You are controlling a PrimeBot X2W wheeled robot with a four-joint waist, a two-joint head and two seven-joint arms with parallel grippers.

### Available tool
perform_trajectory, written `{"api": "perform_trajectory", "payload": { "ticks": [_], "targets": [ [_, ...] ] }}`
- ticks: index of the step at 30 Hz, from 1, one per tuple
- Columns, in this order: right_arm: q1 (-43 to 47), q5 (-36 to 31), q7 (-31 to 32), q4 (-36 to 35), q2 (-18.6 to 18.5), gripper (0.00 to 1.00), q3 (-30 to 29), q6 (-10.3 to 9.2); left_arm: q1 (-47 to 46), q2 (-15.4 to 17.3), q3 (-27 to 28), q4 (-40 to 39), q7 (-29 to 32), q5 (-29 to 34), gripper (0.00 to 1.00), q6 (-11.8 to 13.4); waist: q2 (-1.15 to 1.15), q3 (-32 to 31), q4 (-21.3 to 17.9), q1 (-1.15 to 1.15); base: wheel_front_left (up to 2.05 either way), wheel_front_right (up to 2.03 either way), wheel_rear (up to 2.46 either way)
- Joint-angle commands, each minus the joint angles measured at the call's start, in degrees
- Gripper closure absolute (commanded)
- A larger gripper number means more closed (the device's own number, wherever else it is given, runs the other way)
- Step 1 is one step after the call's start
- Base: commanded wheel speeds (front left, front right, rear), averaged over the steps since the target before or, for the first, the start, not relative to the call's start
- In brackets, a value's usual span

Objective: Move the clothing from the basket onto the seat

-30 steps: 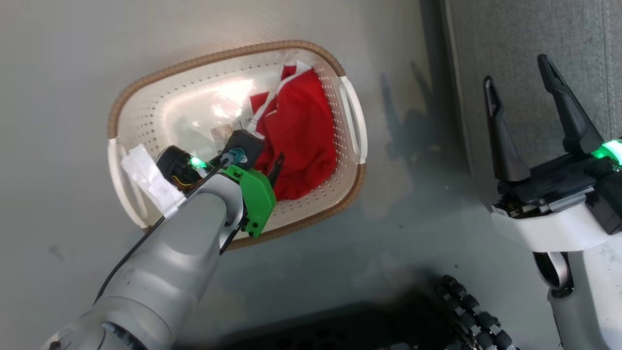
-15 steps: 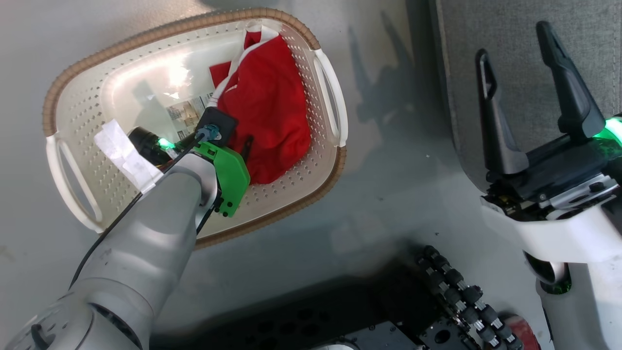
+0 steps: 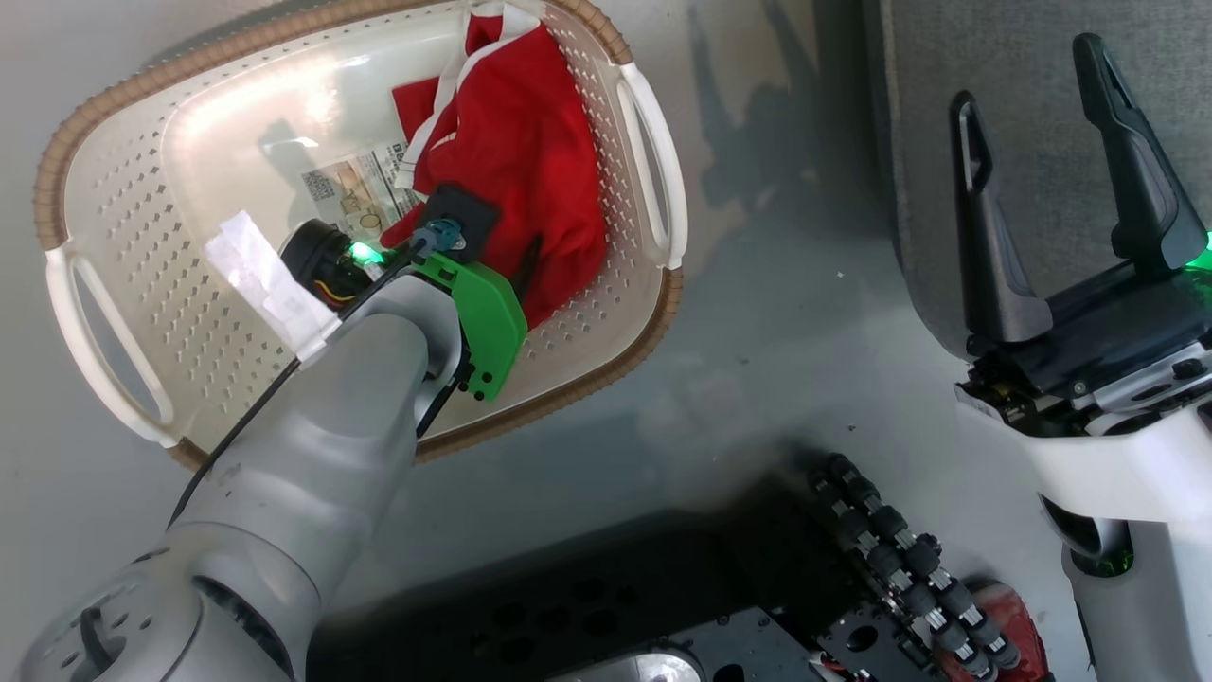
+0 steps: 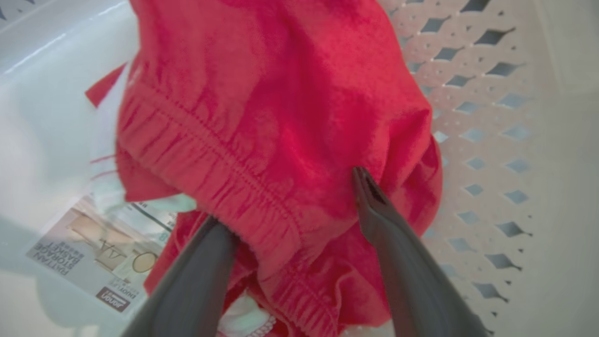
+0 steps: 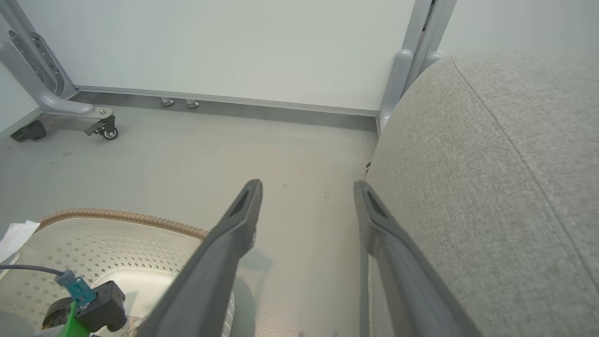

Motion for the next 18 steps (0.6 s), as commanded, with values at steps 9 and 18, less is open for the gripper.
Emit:
{"api": "perform_trajectory", "payload": {
  "ticks": [9,18],
  "targets": [
    [-0.01,0.11,-0.03,-1.19,-0.66,0.0,-0.42,-0.08,-2.35,-0.24,-4.4,2.29,-3.28,1.85,1.0,0.72,0.65,0.97,1.08,0.0,0.0,0.0,0.0],
    [-1.97,0.44,-0.03,-0.19,0.38,0.0,-0.58,-0.08,-3.18,-0.32,-3.71,0.94,-5.19,2.41,1.0,2.1,0.65,-0.32,1.43,0.0,0.0,0.0,0.0]
  ]
}}
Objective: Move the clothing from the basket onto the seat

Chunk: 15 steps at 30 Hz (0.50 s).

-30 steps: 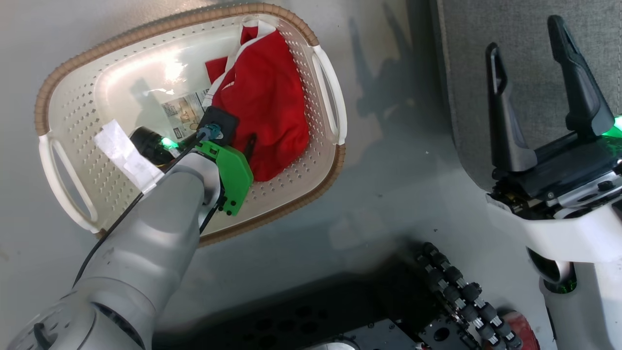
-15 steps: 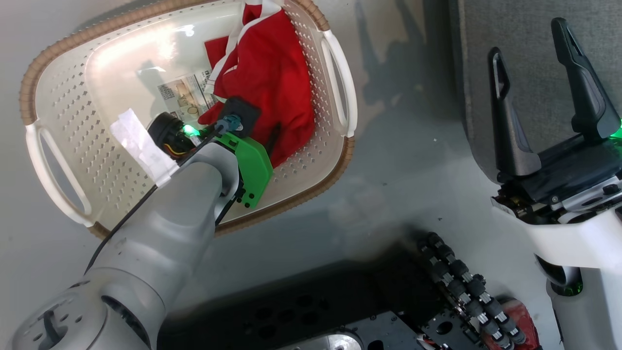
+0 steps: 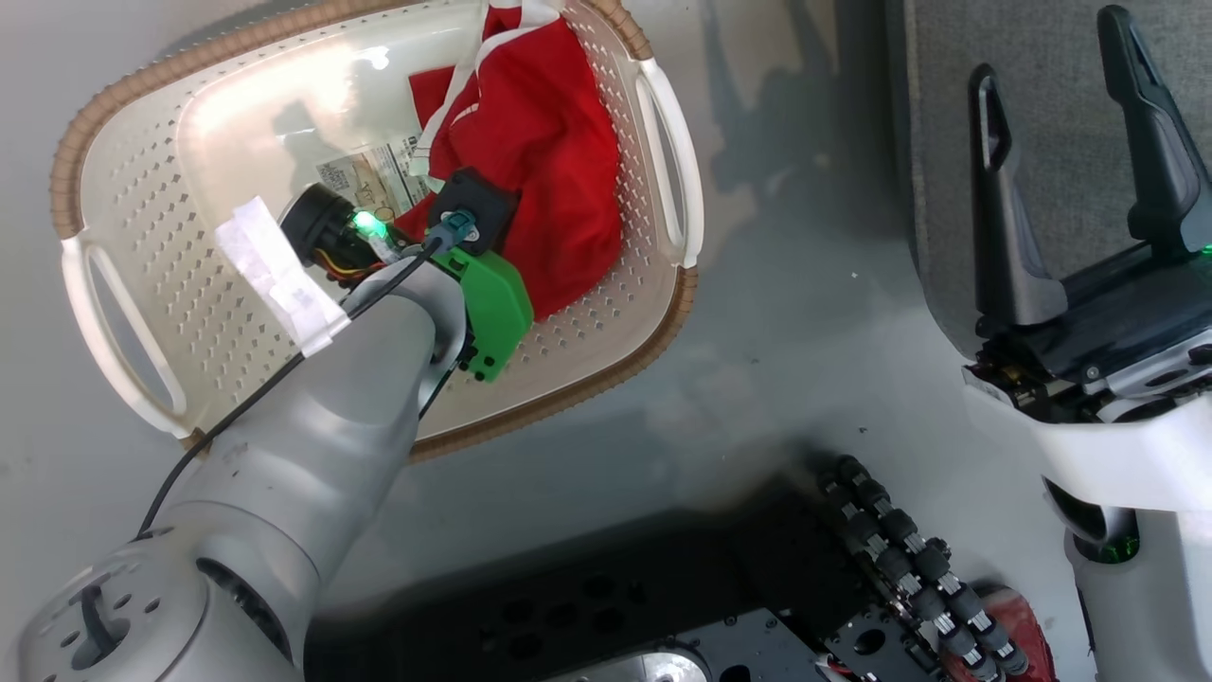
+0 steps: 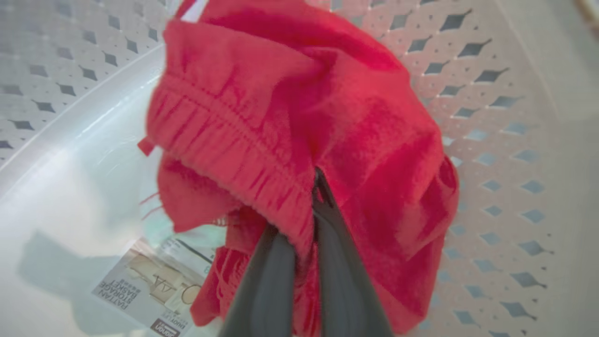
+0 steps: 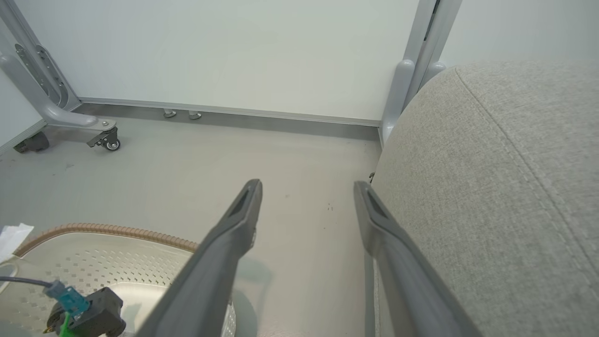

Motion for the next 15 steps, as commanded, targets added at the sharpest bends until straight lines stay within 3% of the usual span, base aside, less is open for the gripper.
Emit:
{"api": "perform_trajectory", "payload": {
  "ticks": [1,9,15],
  "targets": [
    [-0.44,0.23,-0.03,0.52,0.3,0.0,0.18,-0.08,-0.43,0.0,0.88,-1.73,-0.53,0.54,1.0,0.92,0.65,-1.54,0.72,0.0,0.0,0.0,0.0],
    [0.6,-0.06,-0.03,3.18,1.78,0.0,1.88,-0.08,7.22,2.66,8.81,-11.83,-0.34,3.7,1.0,4.13,0.65,-10.91,1.61,0.0,0.0,0.0,0.0],
    [2.75,-0.21,-0.03,5.5,2.18,0.0,2.4,-0.08,16.87,4.65,16.05,-18.39,-0.35,7.56,1.0,4.61,0.65,-20.91,1.89,0.0,0.0,0.0,0.0]
  ]
}}
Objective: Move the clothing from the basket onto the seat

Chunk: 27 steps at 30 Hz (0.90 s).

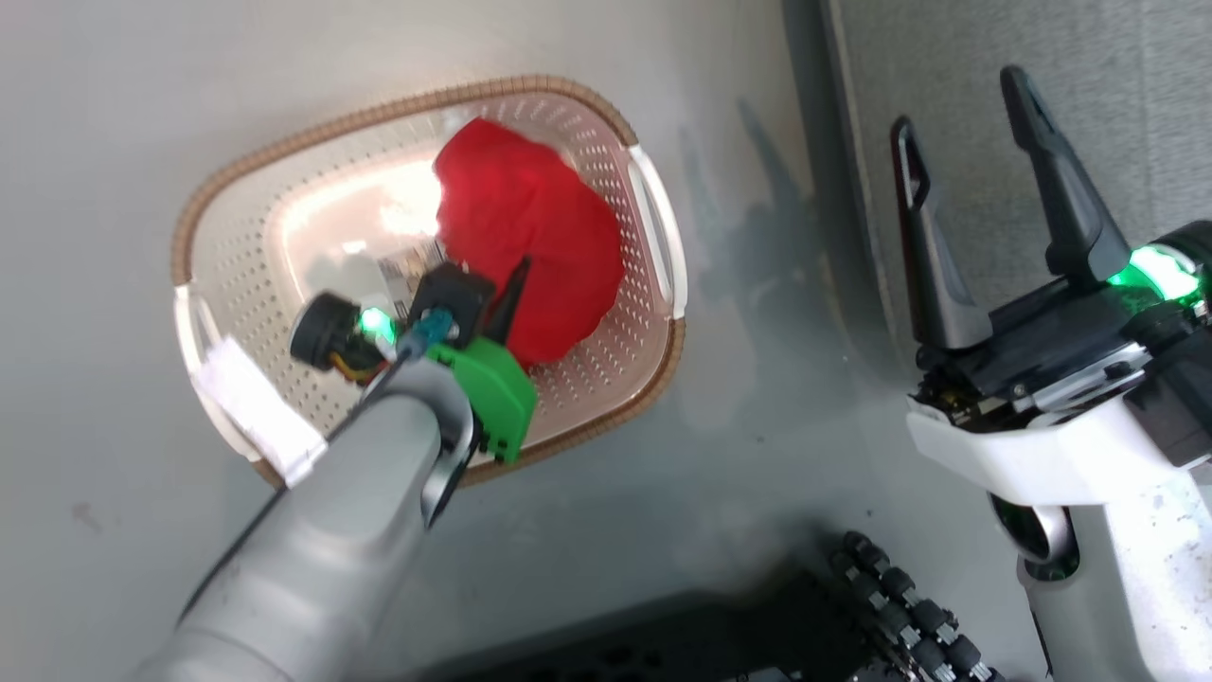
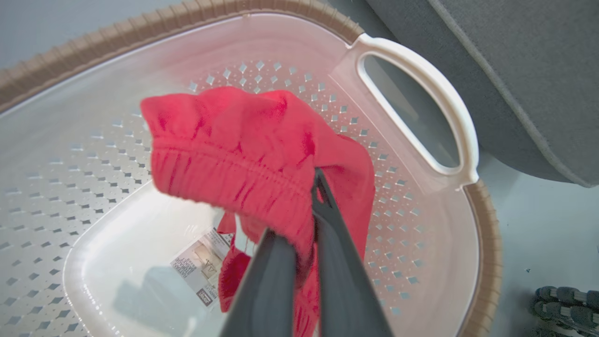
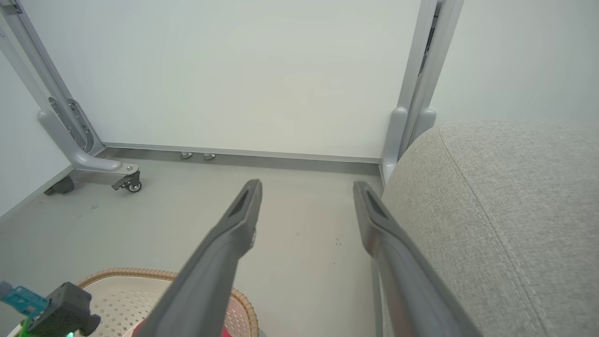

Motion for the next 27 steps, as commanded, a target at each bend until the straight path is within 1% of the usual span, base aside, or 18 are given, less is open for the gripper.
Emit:
{"api": "perform_trajectory", "payload": {
  "ticks": [1,9,14,19,24,27],
  "targets": [
    [1.75,-0.14,-0.03,0.73,-0.12,0.0,0.04,-0.08,3.36,0.38,1.28,-1.12,-0.02,1.21,1.0,0.03,0.65,-10.55,0.83,0.0,0.0,0.0,0.0],
    [7.88,0.47,-0.03,4.3,-0.13,0.0,0.43,-0.08,17.43,-1.2,10.65,-9.1,-0.03,6.2,1.0,-0.46,0.65,-26.16,2.5,0.0,0.0,0.0,0.0],
    [12.28,1.25,-0.03,6.51,0.35,0.0,1.42,-0.08,24.55,-2.33,16.29,-13.89,-0.03,8.91,1.0,-1.73,0.65,-34.36,3.42,0.0,0.0,0.0,0.0],
    [16.39,1.78,-0.02,9.4,0.47,0.0,3.3,-0.08,31.3,-3.38,21.77,-18.79,-0.03,10.86,1.0,-2.48,0.65,-42.52,4.01,0.0,0.0,0.0,0.0],
    [19.63,1.97,-0.02,11.48,0.33,0.0,4.96,-0.08,36.24,-3.98,25.22,-23.26,-0.03,12.16,1.0,-3.36,0.65,-48.77,4.43,0.0,0.0,0.0,0.0],
    [20.63,2.05,-0.02,12.05,0.33,0.0,5.66,-0.08,37.74,-4.19,26.66,-26.52,-0.03,12.87,1.0,-3.47,0.65,-50.41,4.63,0.0,0.0,0.0,0.0]
  ]
}}
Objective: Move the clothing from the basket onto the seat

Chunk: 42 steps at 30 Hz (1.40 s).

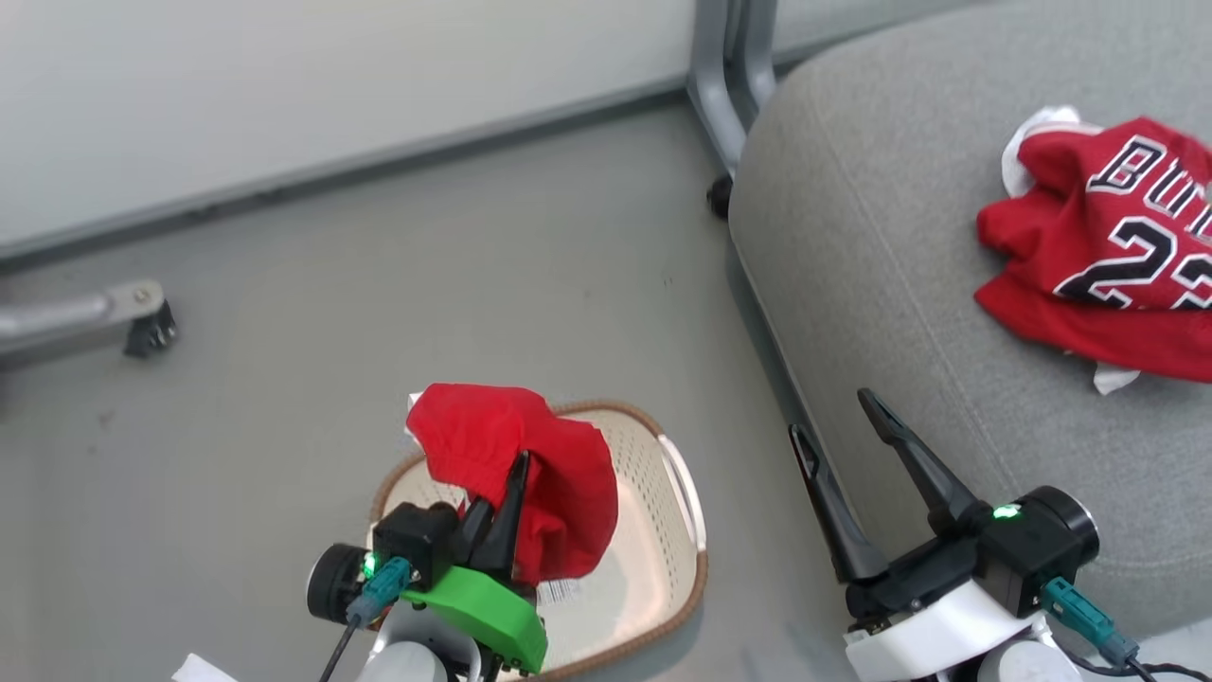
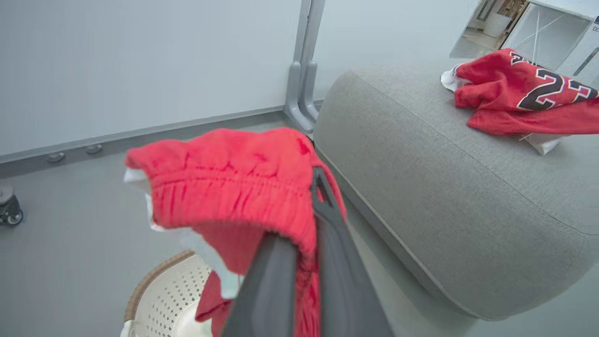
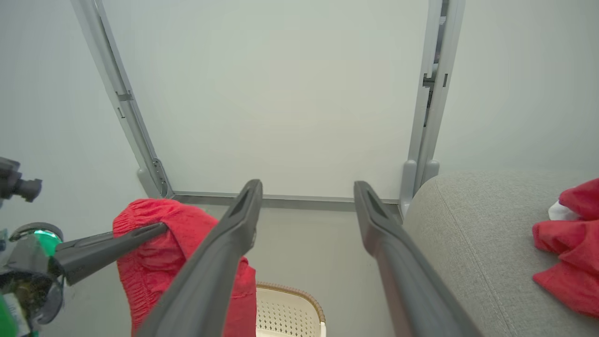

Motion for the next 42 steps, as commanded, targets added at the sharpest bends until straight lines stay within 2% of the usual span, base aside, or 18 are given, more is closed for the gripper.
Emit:
{"api": "perform_trajectory", "payload": {
  "ticks": [1,10,22,32,42],
  "targets": [
    [1.08,0.38,-0.02,0.31,-0.16,0.0,0.2,-0.08,1.32,-0.13,0.5,-1.27,-0.04,0.53,1.0,-0.13,0.65,-9.6,1.77,0.01,0.0,0.0,0.0],
    [1.96,0.47,-0.02,1.16,0.27,0.0,1.16,-0.08,1.6,-0.15,0.44,-8.92,-0.04,0.75,1.0,0.67,0.65,-11.14,1.79,0.01,0.0,0.0,0.0],
    [1.99,0.75,-0.02,2.42,0.55,0.0,1.59,-0.08,-0.82,-0.15,-2.7,-17.13,-0.04,0.75,1.0,1.1,0.65,-11.24,1.81,0.01,0.0,0.0,0.0],
    [-0.65,2.3,-0.02,6.21,0.01,0.0,5.62,-0.08,-3.65,-0.14,-8.77,-21.56,-0.04,-1.06,1.0,0.83,0.65,-11.04,1.94,0.01,0.0,0.0,0.0],
    [-2.44,-0.79,-0.02,13.21,-1.52,0.0,9.1,-0.08,-5.15,-0.13,-14.94,-26.43,-0.04,-3.59,1.0,1.58,0.65,-11.29,1.91,0.01,0.0,0.0,0.0]
  ]
}}
